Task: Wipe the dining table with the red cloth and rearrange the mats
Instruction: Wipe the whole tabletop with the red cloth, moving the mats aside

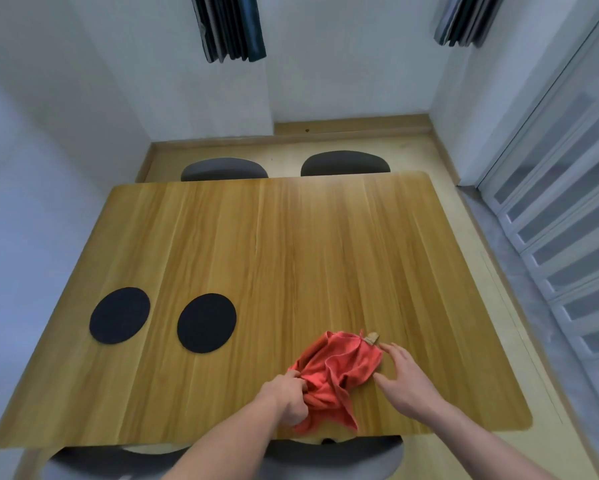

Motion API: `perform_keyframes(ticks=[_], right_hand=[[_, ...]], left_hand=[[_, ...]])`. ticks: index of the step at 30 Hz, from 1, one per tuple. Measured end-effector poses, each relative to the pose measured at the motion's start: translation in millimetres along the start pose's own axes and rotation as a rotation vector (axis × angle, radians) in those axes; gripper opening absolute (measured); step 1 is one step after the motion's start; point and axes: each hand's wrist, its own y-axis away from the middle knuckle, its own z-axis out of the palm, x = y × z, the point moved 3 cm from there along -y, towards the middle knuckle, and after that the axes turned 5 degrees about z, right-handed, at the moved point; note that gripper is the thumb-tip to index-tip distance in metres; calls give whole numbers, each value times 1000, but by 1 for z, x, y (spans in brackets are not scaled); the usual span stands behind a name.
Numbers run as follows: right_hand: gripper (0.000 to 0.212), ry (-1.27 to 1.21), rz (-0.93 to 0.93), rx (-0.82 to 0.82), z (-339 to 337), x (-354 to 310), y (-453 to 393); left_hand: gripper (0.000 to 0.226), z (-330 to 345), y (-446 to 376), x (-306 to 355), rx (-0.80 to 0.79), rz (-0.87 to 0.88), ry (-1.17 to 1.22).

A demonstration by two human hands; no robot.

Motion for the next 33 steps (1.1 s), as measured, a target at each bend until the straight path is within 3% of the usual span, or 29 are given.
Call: perform_keyframes(ticks=[6,20,22,25,28,33], right_hand=[[70,52,-33,-26,26,-47,-7],[69,103,-114,-176,137,-193,7],[69,123,-116,-177,151,-210,11],[67,138,-124,-170,165,-226,16],[67,151,-130,-149,178,-237,20],[68,144,-103,-136,187,-250,33]], left_hand=[[73,7,33,-90,99,-79,-13],[74,2,138,-353,205,-489,221],[68,-3,149,-370,240,-502,233],[50,-14,148,-358,352,-386,244],[36,-10,136,-333,304,-241,317],[57,10,123,-331,153,-167,309]])
